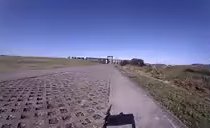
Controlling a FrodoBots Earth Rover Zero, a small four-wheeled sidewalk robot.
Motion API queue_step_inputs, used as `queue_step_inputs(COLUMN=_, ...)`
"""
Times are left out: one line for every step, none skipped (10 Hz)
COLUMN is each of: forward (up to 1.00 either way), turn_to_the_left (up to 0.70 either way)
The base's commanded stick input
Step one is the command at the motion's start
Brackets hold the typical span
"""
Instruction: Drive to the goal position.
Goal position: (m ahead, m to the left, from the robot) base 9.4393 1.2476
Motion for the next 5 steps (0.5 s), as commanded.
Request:
queue_step_inputs(forward=0.7, turn_to_the_left=0.0)
queue_step_inputs(forward=0.7, turn_to_the_left=0.0)
queue_step_inputs(forward=0.7, turn_to_the_left=0.0)
queue_step_inputs(forward=0.7, turn_to_the_left=0.0)
queue_step_inputs(forward=0.7, turn_to_the_left=0.0)
